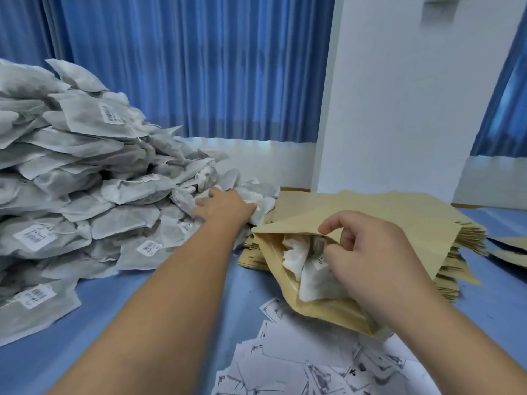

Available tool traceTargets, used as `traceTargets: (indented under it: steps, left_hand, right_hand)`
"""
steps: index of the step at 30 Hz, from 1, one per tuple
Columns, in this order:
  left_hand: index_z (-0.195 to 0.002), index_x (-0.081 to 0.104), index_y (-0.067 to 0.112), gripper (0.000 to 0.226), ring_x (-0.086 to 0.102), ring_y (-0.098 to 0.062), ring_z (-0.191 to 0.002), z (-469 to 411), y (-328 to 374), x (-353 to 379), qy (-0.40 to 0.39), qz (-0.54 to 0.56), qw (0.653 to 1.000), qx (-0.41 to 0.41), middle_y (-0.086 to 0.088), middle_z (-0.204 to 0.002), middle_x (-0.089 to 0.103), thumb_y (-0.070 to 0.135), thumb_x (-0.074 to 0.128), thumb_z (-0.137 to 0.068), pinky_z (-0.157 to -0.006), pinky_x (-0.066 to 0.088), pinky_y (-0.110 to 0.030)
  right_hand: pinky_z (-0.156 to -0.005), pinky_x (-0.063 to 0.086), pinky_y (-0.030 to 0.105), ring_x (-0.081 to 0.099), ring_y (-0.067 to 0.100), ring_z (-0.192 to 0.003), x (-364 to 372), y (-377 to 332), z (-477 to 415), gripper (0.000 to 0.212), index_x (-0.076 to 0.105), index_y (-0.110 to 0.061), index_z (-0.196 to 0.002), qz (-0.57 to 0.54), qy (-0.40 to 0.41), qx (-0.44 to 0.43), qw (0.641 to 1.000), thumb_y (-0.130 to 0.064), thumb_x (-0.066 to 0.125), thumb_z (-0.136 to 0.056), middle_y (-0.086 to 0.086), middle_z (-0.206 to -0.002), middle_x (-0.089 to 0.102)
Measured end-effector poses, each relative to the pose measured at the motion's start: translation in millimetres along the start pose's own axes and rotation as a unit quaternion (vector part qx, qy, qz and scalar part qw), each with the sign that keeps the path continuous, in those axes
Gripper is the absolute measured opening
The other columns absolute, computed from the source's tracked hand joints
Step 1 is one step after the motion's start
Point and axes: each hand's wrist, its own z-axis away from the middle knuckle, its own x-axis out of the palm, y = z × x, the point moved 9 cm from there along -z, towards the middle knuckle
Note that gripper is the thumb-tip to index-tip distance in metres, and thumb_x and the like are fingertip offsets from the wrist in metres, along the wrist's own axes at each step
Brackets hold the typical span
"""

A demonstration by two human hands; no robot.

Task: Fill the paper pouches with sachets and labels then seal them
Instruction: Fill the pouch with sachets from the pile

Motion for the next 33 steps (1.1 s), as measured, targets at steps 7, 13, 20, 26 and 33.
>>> traceTargets:
  steps: [7, 13, 20, 26, 33]
  left_hand:
    - [-0.129, 0.048, 0.016, 0.055, 0.046, -0.035, -0.120, 1, -5, 0, -0.006, 0.051, 0.998, 0.024, -0.018, -0.130, 0.047, 0.032, 0.063, -0.079, -0.098, 0.045, -0.046]
    - [-0.098, 0.045, 0.016, 0.033, 0.050, -0.023, -0.086, 41, -12, -45, 0.123, 0.228, 0.953, 0.155, -0.008, -0.108, 0.056, 0.028, 0.070, -0.079, -0.065, 0.034, -0.030]
    - [-0.118, 0.042, 0.046, 0.061, 0.062, -0.004, -0.087, 145, -34, -97, 0.067, 0.430, 0.860, 0.268, 0.013, -0.104, 0.059, 0.034, 0.077, -0.069, -0.066, 0.047, -0.018]
    - [-0.103, 0.064, 0.032, 0.040, 0.064, 0.000, -0.082, 209, 9, -84, -0.103, 0.323, 0.850, 0.403, 0.014, -0.092, 0.067, 0.027, 0.081, -0.067, -0.070, 0.050, -0.015]
    - [-0.115, 0.065, 0.033, 0.041, 0.046, 0.008, -0.095, 222, 34, -60, 0.005, 0.187, 0.877, 0.441, 0.015, -0.094, 0.050, 0.026, 0.073, -0.076, -0.079, 0.030, -0.002]
  right_hand:
    - [-0.049, 0.039, 0.024, 0.051, 0.005, -0.057, -2, 5, -3, 0.023, 0.063, -0.033, -0.082, -0.009, 0.009, 0.009, 1.000, -0.013, 0.057, -0.073, -0.015, -0.056, 0.053]
    - [-0.051, 0.042, 0.027, 0.051, 0.012, -0.054, 1, 8, -3, 0.023, 0.063, -0.032, -0.083, -0.024, -0.012, 0.020, 0.999, -0.012, 0.058, -0.075, -0.005, -0.058, 0.055]
    - [-0.045, 0.036, 0.011, 0.047, 0.000, -0.051, -6, 11, -4, 0.025, 0.065, -0.029, -0.080, -0.080, -0.017, 0.035, 0.996, -0.006, 0.057, -0.075, -0.014, -0.047, 0.049]
    - [-0.043, 0.034, 0.009, 0.048, -0.004, -0.046, -14, 7, -6, 0.024, 0.067, -0.026, -0.079, -0.102, -0.009, 0.037, 0.994, -0.005, 0.057, -0.074, -0.008, -0.054, 0.052]
    - [-0.046, 0.037, 0.009, 0.051, -0.004, -0.051, -9, -10, -3, 0.025, 0.064, -0.030, -0.083, -0.068, -0.033, -0.002, 0.997, -0.008, 0.059, -0.073, -0.008, -0.055, 0.055]
